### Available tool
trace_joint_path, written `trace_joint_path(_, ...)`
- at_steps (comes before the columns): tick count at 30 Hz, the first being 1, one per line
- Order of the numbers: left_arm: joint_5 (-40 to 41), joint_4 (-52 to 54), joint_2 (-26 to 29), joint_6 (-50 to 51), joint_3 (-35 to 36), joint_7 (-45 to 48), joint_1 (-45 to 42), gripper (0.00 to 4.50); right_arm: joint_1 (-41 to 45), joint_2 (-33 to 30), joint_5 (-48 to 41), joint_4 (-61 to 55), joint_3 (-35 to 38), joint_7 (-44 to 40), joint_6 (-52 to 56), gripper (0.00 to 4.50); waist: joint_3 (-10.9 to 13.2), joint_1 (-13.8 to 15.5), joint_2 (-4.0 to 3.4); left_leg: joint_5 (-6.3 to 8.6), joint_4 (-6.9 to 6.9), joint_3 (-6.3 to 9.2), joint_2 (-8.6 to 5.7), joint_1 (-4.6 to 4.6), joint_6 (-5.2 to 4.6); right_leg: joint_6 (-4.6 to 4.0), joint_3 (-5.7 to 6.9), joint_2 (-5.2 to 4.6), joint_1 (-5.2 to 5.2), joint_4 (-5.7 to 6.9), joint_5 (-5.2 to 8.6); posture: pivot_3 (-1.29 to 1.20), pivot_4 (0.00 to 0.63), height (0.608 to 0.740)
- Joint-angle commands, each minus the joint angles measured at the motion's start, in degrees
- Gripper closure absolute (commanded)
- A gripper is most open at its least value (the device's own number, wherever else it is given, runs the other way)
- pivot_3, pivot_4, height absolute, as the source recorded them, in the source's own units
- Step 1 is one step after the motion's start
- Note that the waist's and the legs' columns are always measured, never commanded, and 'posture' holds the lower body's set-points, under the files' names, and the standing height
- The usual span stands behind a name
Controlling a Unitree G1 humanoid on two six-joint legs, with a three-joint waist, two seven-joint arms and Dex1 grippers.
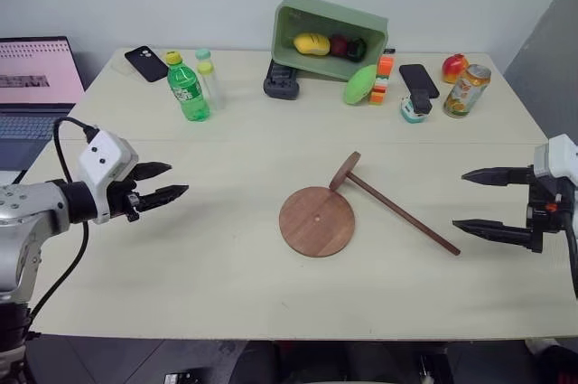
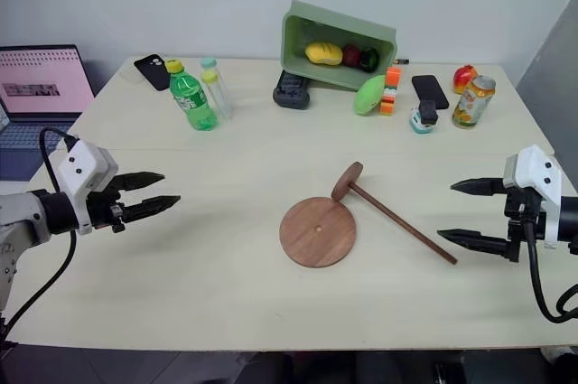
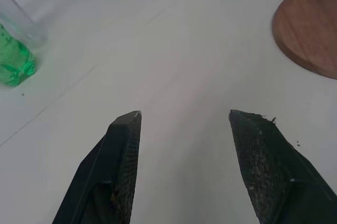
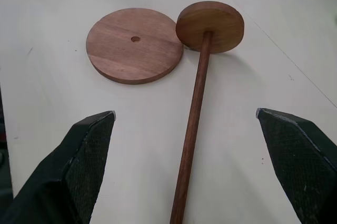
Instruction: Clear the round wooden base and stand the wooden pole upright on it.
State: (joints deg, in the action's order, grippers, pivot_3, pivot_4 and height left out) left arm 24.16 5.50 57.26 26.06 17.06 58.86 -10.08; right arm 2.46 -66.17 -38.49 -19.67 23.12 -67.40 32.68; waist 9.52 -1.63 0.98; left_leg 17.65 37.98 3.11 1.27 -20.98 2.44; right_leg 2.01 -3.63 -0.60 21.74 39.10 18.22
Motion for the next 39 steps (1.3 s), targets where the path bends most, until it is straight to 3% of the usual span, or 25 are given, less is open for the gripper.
trace_joint_path(1,0.9,2.5,0.5,-0.3,0.3,1.1,-0.3,1.77,1.0,0.3,-0.5,-1.4,0.7,0.1,0.0,0.0,0.0,0.0,0.0,0.0,0.0,0.0,0.0,0.0,0.0,0.0,0.0,0.0,0.0,0.0,0.0,0.0,0.15,0.74)
trace_joint_path(12,-2.5,5.7,0.2,-1.8,-3.9,-0.9,-2.5,1.77,3.0,1.2,-0.5,-2.0,-0.3,1.7,1.6,0.0,0.0,0.0,0.0,0.0,0.0,0.01,0.0,0.0,0.0,0.0,0.01,0.0,-0.01,0.0,0.0,0.0,0.15,0.74)
trace_joint_path(18,1.5,16.3,-1.0,3.4,-8.5,-0.3,-3.4,1.77,9.2,4.7,-3.4,-5.7,-5.1,9.4,7.9,0.0,0.0,0.0,0.0,0.0,0.01,0.0,0.01,-0.02,0.0,0.0,-0.03,0.0,0.01,0.0,0.0,0.0,0.15,0.74)
trace_joint_path(26,4.3,25.3,-6.0,8.3,-19.4,-0.4,-9.0,1.77,25.1,8.3,-0.7,-4.5,-21.4,18.1,22.2,0.0,0.0,0.0,-0.01,0.0,0.05,0.05,-0.02,-0.06,0.0,0.0,-0.04,0.14,0.02,0.03,-0.01,0.0,0.15,0.74)
trace_joint_path(32,0.9,25.6,-10.4,5.8,-26.9,-0.6,-12.4,1.77,35.4,13.4,3.7,0.4,-33.1,22.2,31.9,0.0,0.0,0.0,0.0,0.0,0.06,0.05,-0.03,-0.15,0.0,-0.01,-0.05,0.23,0.12,-0.01,-0.01,0.0,0.15,0.74)
trace_joint_path(39,-4.1,24.3,-14.5,2.0,-31.8,-1.7,-13.6,1.77,44.6,17.4,12.0,9.5,-46.4,21.7,35.4,0.0,0.0,0.0,-0.01,-0.01,0.42,0.2,-0.03,-0.83,0.01,-0.02,-0.03,0.2,0.69,0.22,-0.02,0.0,0.15,0.74)
